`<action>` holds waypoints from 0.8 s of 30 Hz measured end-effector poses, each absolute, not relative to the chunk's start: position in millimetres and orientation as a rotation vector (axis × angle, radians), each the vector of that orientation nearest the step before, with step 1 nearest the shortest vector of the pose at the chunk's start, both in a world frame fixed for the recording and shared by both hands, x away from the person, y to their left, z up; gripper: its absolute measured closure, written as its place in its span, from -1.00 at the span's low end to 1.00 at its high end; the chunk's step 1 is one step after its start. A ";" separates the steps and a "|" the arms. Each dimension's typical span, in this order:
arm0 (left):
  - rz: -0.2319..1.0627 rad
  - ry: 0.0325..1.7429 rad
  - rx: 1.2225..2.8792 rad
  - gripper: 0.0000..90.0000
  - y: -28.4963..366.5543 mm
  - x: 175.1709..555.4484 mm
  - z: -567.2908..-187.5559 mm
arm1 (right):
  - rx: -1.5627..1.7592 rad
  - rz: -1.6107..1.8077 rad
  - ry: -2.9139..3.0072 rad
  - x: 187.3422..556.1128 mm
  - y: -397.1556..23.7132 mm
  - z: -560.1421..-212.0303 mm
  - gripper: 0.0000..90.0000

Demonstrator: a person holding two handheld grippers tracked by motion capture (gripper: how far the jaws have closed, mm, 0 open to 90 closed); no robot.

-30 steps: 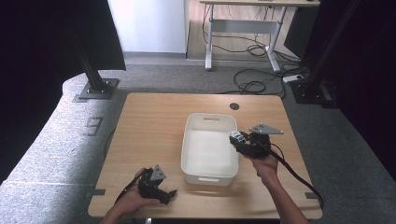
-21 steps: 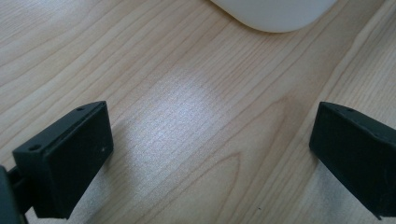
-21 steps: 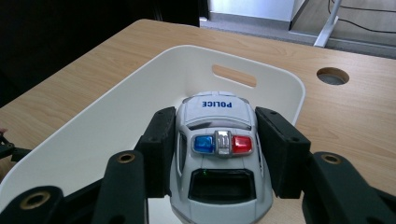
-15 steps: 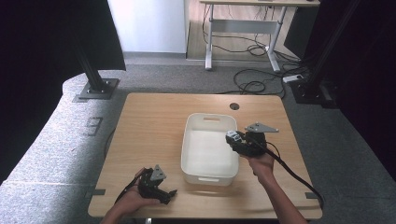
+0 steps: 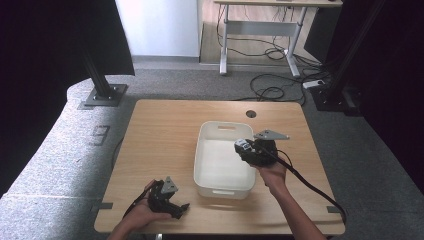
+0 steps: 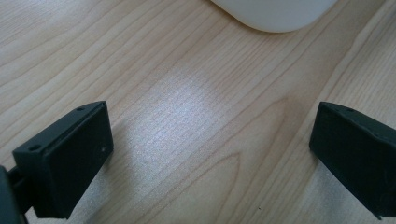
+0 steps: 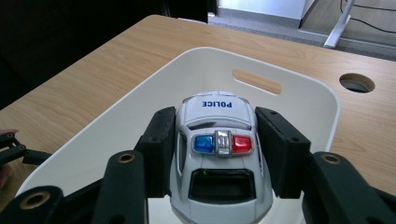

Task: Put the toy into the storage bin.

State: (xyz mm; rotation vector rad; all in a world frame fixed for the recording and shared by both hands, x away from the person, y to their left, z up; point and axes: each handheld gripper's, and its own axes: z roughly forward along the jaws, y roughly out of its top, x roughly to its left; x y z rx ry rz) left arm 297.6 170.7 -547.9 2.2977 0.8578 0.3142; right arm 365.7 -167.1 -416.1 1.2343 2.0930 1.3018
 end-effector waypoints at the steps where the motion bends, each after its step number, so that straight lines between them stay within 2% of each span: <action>1: 0.315 0.858 2.298 -1.00 170.7 297.6 -547.8 | 1.235 1.298 2.094 366.0 -166.6 -416.2 0.12; 24: 0.314 0.861 2.296 -1.00 170.6 297.4 -547.8 | 1.215 1.307 2.130 373.5 -139.8 -415.1 0.12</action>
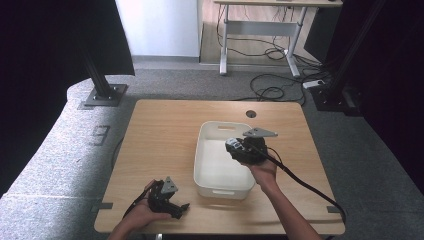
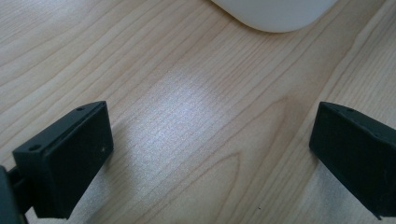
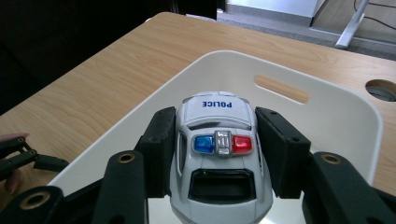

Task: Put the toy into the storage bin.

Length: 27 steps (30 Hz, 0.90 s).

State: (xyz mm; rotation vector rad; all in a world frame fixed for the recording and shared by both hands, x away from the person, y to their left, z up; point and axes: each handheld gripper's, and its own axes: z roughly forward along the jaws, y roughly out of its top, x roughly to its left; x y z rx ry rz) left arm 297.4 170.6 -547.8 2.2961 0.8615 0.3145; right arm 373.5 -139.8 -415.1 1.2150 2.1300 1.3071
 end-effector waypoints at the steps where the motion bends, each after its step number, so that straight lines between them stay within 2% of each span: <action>1: 0.315 0.862 2.297 -1.00 170.6 297.3 -547.8 | 1.219 1.305 2.131 374.6 -138.8 -415.9 0.12; 27: 0.316 0.860 2.298 -1.00 170.6 297.4 -547.8 | 1.255 1.284 2.193 392.3 -102.6 -429.0 0.12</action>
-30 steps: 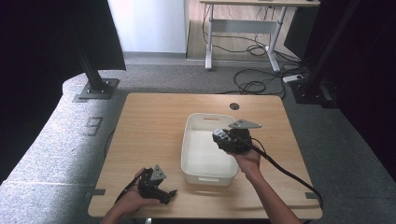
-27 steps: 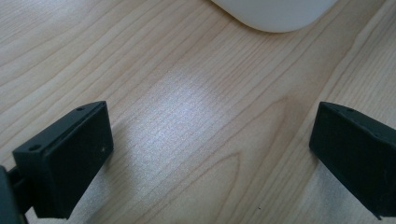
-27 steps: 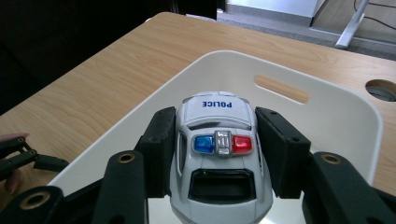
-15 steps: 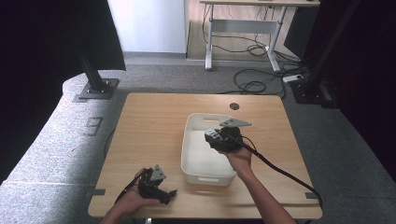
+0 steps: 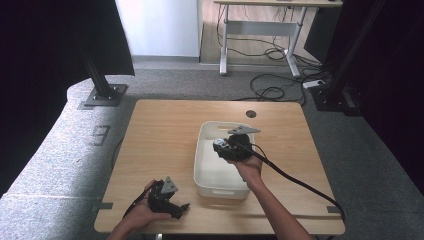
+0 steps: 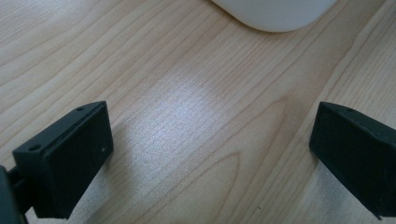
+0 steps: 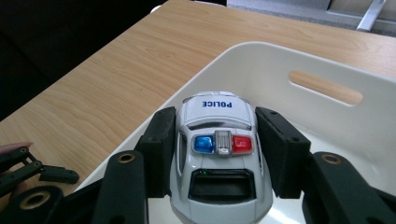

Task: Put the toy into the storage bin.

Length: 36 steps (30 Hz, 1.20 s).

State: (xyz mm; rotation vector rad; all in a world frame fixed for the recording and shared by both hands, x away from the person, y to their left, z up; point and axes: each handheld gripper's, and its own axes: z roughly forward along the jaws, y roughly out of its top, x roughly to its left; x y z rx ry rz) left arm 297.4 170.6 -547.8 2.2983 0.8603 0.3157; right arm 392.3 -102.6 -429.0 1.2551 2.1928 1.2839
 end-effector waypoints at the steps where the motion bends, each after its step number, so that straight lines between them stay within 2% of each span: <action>1: 0.315 0.860 2.298 -1.00 170.6 297.4 -547.8 | 1.255 1.274 2.196 393.3 -101.3 -429.7 0.12; 36: 0.316 0.861 2.299 -1.00 170.6 297.3 -547.7 | 1.249 1.226 2.247 407.4 -74.0 -439.2 0.12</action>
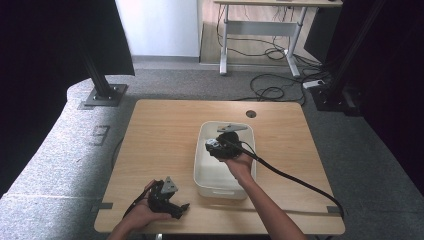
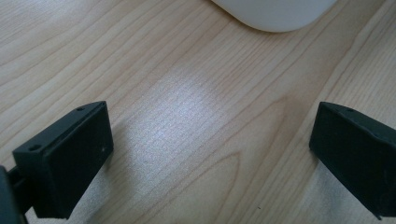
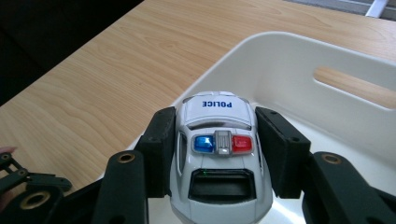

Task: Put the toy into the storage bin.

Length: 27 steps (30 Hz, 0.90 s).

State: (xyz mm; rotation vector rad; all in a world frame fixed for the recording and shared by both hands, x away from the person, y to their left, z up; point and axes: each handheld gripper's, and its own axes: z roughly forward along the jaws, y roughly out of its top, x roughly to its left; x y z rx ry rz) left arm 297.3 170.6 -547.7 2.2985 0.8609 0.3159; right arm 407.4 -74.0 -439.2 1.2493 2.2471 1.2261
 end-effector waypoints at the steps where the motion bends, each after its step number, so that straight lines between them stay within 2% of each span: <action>1: 0.316 0.860 2.298 -1.00 170.7 297.4 -547.7 | 1.250 1.237 2.246 407.5 -72.6 -439.0 0.12; 27: 0.313 0.858 2.298 -1.00 170.7 297.5 -547.9 | 1.420 1.150 2.264 440.2 -62.6 -471.4 0.12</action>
